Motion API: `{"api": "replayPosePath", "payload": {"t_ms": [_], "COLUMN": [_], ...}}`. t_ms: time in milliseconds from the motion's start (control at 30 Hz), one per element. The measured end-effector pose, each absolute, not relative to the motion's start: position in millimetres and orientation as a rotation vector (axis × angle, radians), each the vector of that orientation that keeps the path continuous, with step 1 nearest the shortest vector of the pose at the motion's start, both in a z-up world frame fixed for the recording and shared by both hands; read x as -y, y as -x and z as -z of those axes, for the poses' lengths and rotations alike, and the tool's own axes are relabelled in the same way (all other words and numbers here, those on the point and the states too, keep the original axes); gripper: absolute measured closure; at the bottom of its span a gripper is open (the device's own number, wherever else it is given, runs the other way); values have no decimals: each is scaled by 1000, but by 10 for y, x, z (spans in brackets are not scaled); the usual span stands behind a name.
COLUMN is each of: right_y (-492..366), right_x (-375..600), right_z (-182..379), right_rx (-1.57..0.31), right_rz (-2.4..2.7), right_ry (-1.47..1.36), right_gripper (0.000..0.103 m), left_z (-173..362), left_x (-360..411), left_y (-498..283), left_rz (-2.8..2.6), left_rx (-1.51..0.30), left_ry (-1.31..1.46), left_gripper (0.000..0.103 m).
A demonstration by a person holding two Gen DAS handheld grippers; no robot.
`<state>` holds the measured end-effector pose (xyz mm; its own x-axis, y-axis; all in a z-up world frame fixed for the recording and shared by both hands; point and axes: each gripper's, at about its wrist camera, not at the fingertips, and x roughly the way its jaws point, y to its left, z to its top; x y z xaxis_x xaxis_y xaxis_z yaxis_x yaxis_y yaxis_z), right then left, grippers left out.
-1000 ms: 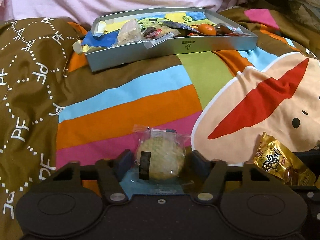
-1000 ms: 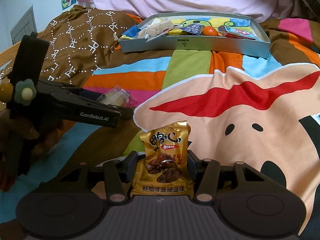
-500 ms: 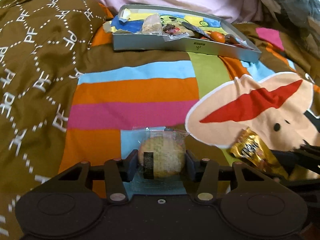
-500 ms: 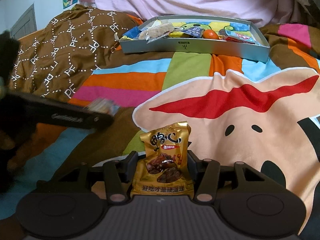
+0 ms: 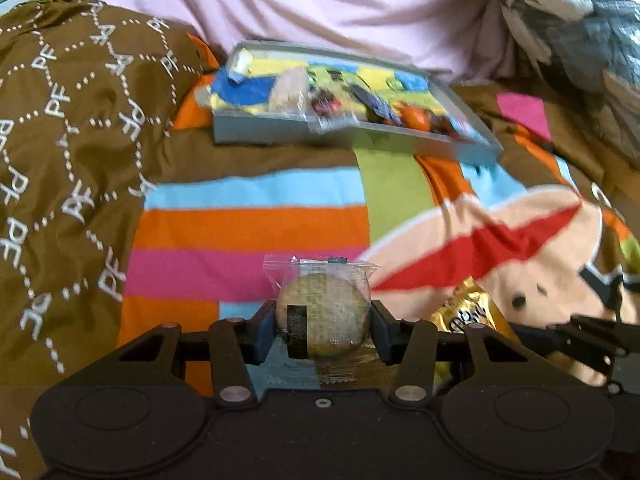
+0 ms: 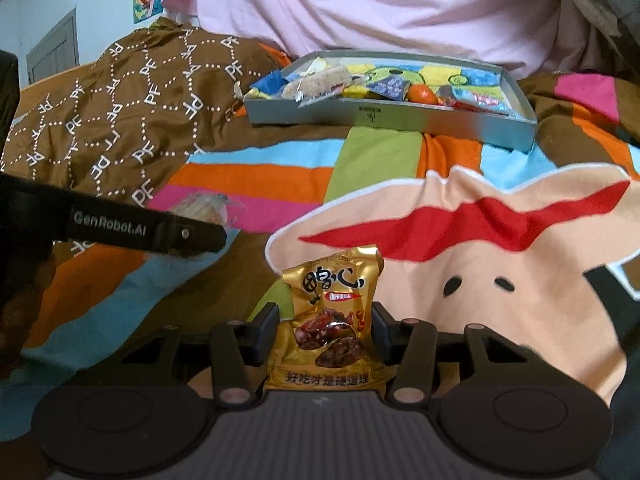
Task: Organize snacks
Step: 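Carry the cookie and gold jerky packet over the grey tray with both grippers, then lower both items into the tray and open both grippers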
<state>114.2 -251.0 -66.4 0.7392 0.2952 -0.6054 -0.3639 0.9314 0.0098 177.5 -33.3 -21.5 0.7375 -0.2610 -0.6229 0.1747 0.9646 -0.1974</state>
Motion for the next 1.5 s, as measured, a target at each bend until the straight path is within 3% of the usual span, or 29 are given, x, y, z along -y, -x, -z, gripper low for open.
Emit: {"api": "replayPosePath", "payload": {"t_ms": [633,1033,1500], "right_y": [-2692,-3543,-3796], "right_x": [2190,2128,2007], "right_z": [-389,-340,-180], "right_rx": [-482,-514,-555], "right_rz": [-412,-309,-286], "right_ry": [149,89,104], "right_gripper": [50,49,48], "left_z": [-635,-457,-350], "left_x": [-11,-83,-51], "left_y": [-3467,-4038,-4166], "left_rz": [114,90,127], "left_rx": [-580,-614,-600], "left_ry": [132,149,156], "left_gripper": [52,52,52]}}
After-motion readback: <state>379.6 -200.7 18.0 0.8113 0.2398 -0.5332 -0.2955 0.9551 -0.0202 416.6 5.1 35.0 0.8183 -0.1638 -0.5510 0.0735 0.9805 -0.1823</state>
